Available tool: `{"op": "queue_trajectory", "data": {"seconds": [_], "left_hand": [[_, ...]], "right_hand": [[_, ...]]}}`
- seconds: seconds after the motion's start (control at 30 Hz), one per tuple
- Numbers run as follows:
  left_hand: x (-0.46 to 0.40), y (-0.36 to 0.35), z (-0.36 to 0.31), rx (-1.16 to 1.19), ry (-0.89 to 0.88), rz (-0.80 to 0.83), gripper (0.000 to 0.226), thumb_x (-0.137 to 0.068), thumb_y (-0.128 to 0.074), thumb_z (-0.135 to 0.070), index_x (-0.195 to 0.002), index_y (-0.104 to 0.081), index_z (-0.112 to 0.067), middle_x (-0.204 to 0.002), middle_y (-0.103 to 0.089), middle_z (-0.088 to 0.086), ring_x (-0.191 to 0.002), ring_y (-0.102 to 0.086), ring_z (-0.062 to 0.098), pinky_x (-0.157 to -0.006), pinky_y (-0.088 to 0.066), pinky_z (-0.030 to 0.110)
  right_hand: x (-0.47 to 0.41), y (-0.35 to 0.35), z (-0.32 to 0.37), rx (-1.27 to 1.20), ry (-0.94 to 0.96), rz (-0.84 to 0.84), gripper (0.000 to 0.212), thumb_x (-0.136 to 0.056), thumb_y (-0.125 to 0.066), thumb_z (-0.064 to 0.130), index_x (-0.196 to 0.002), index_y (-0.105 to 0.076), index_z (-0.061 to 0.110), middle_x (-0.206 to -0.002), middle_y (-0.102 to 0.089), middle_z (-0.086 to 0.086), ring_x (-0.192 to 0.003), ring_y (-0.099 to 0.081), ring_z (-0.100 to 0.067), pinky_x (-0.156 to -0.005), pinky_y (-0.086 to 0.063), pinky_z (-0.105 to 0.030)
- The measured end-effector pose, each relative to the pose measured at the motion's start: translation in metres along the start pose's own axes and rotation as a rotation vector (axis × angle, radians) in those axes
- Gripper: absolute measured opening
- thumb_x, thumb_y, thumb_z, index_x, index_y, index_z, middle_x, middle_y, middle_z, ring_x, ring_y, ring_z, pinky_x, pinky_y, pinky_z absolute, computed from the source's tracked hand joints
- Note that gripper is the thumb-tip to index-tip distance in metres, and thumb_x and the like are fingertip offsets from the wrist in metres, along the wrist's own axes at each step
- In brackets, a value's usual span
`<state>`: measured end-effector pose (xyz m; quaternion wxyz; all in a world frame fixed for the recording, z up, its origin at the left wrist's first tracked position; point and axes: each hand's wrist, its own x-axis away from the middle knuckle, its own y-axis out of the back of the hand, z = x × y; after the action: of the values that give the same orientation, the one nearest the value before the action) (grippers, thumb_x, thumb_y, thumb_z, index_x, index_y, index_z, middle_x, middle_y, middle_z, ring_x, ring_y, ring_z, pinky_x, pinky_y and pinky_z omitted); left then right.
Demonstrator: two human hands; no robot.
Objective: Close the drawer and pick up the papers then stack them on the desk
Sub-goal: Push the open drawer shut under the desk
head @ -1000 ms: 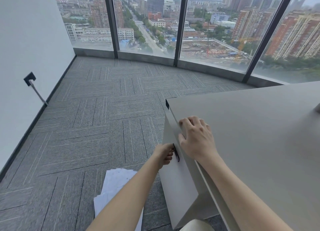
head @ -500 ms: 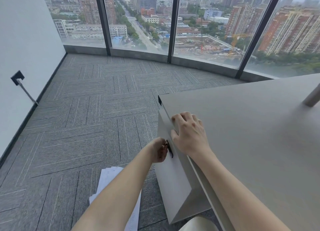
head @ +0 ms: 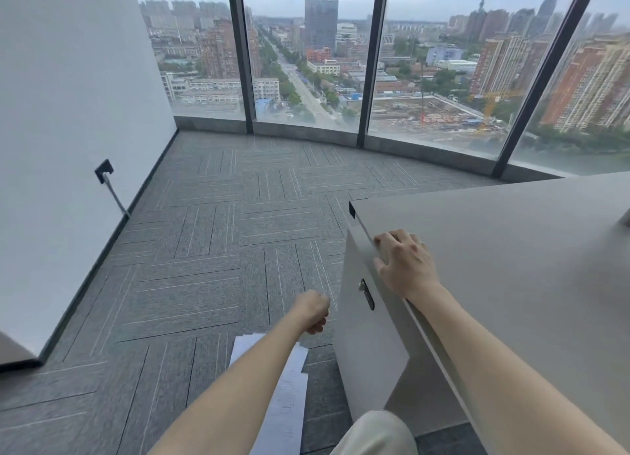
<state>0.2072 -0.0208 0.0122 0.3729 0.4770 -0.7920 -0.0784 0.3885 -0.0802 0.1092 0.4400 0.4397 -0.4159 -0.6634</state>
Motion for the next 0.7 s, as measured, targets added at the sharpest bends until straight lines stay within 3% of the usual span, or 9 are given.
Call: {"op": "queue_trajectory", "data": {"seconds": [0.17, 0.3, 0.4, 0.57, 0.7], "left_hand": [[0.043, 0.037, 0.026, -0.178, -0.052, -0.061, 0.027, -0.092, -0.039, -0.02, -0.075, -0.055, -0.005, -0.078, -0.064, 0.015, -0.055, -0.061, 0.025, -0.061, -0.055, 0.034], [0.075, 0.065, 0.04, -0.242, -0.047, -0.103, 0.021, -0.09, -0.041, -0.018, -0.075, -0.052, -0.008, -0.083, -0.065, 0.016, -0.066, -0.064, 0.028, -0.065, -0.057, 0.036], [0.097, 0.083, 0.047, -0.252, -0.054, -0.139, 0.016, -0.089, -0.041, -0.018, -0.082, -0.051, -0.007, -0.088, -0.067, 0.019, -0.069, -0.065, 0.029, -0.061, -0.055, 0.035], [0.129, 0.103, 0.056, -0.211, -0.063, -0.225, 0.011, -0.089, -0.041, -0.015, -0.082, -0.046, -0.009, -0.084, -0.059, 0.015, -0.069, -0.059, 0.028, -0.061, -0.05, 0.035], [0.148, 0.113, 0.068, -0.205, -0.025, -0.29, 0.013, -0.089, -0.041, -0.018, -0.088, -0.048, -0.007, -0.085, -0.057, 0.014, -0.072, -0.056, 0.028, -0.064, -0.049, 0.035]], "right_hand": [[0.005, 0.005, 0.006, 0.037, -0.005, 0.018, 0.034, -0.088, -0.058, 0.026, -0.12, -0.064, 0.017, -0.126, -0.06, -0.008, -0.117, -0.053, -0.033, -0.101, -0.038, -0.039], [0.016, 0.003, 0.023, 0.171, 0.029, -0.015, 0.029, -0.085, -0.053, 0.01, -0.109, -0.068, 0.006, -0.115, -0.065, -0.015, -0.105, -0.06, -0.036, -0.094, -0.041, -0.039], [0.034, 0.003, 0.051, 0.16, 0.118, 0.029, 0.04, -0.084, -0.053, 0.007, -0.122, -0.066, 0.008, -0.121, -0.064, -0.014, -0.11, -0.06, -0.035, -0.096, -0.042, -0.039], [0.058, 0.001, 0.092, 0.033, 0.158, 0.178, 0.038, -0.093, -0.053, 0.021, -0.129, -0.061, 0.014, -0.134, -0.058, -0.011, -0.118, -0.059, -0.032, -0.093, -0.048, -0.039], [0.066, -0.014, 0.109, 0.001, 0.175, 0.341, 0.042, -0.093, -0.056, 0.032, -0.133, -0.057, 0.018, -0.139, -0.053, -0.009, -0.126, -0.054, -0.027, -0.101, -0.046, -0.039]]}}
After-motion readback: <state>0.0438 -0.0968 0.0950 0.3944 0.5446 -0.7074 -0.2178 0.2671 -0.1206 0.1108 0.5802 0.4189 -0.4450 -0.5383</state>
